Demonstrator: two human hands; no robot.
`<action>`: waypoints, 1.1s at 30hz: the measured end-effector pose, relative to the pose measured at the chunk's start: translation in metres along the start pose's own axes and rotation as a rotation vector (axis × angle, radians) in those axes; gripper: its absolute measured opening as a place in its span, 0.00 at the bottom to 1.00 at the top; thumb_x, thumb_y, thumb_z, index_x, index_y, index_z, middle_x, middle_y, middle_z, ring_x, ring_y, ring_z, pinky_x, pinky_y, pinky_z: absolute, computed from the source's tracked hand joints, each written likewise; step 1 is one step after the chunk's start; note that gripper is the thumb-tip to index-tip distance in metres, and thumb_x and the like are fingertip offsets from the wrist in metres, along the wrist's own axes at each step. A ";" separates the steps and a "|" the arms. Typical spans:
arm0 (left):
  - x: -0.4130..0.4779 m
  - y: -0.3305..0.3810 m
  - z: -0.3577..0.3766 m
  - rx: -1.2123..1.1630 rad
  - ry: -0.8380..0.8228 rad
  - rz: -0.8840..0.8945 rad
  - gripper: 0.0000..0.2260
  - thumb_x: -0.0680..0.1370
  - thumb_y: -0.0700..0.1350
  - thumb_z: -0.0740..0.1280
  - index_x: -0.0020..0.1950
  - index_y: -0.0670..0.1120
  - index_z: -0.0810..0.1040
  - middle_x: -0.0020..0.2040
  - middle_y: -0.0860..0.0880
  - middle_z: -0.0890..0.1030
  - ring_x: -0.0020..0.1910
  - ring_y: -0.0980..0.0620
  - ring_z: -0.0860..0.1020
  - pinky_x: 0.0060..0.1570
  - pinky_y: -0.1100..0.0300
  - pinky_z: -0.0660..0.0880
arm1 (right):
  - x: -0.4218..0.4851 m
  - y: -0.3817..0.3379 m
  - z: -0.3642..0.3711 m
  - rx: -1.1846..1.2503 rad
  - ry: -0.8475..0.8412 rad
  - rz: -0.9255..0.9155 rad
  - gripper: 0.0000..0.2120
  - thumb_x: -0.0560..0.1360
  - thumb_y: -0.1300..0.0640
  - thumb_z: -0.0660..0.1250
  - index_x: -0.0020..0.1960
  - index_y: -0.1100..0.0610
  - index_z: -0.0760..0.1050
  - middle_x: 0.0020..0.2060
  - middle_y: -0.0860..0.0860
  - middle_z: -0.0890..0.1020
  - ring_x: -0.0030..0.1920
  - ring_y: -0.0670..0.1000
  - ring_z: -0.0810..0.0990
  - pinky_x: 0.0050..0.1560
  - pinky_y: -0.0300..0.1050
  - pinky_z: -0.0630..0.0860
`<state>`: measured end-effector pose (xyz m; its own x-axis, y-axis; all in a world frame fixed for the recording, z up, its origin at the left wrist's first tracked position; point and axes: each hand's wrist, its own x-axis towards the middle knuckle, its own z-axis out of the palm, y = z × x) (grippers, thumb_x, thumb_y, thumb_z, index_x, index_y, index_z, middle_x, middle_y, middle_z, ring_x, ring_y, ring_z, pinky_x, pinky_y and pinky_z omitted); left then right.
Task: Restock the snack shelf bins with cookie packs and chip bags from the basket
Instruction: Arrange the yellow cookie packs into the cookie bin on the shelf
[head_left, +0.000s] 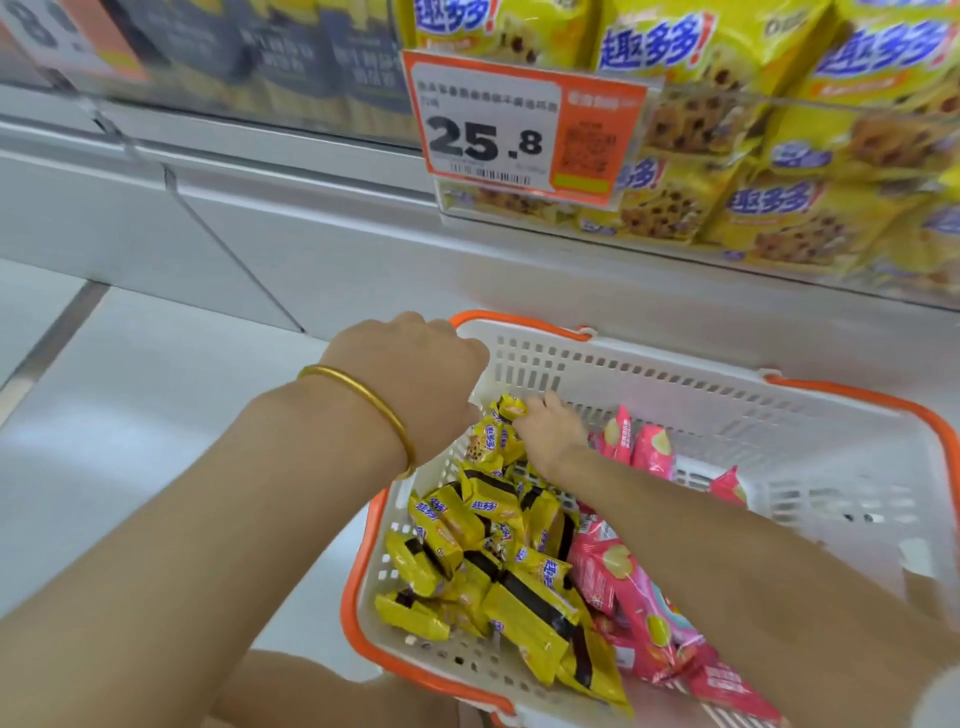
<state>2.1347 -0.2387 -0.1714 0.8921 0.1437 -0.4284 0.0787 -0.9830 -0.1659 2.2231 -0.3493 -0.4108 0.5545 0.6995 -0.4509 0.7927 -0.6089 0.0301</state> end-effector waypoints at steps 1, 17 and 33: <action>0.002 0.002 0.000 -0.008 -0.001 0.009 0.19 0.80 0.55 0.55 0.69 0.51 0.65 0.64 0.48 0.71 0.63 0.46 0.69 0.57 0.52 0.70 | 0.001 0.002 -0.002 -0.003 0.000 0.004 0.11 0.72 0.63 0.68 0.53 0.54 0.78 0.59 0.53 0.72 0.61 0.56 0.67 0.58 0.49 0.70; -0.001 0.037 -0.038 -0.302 0.236 0.024 0.18 0.74 0.54 0.67 0.59 0.46 0.70 0.55 0.47 0.75 0.56 0.46 0.74 0.50 0.57 0.70 | -0.141 0.059 -0.170 1.896 -0.226 0.041 0.14 0.79 0.45 0.57 0.52 0.52 0.76 0.38 0.57 0.83 0.32 0.48 0.74 0.28 0.37 0.69; -0.009 0.010 -0.114 -1.493 0.892 -0.011 0.09 0.76 0.47 0.68 0.55 0.49 0.74 0.49 0.49 0.81 0.46 0.52 0.80 0.40 0.61 0.76 | -0.189 0.078 -0.313 1.099 0.981 -0.173 0.14 0.70 0.59 0.73 0.51 0.51 0.72 0.36 0.48 0.78 0.25 0.42 0.75 0.24 0.38 0.71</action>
<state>2.1784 -0.2630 -0.0683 0.7990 0.5541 0.2334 -0.0639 -0.3077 0.9493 2.2594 -0.4118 -0.0435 0.7756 0.4860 0.4027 0.5288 -0.1519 -0.8351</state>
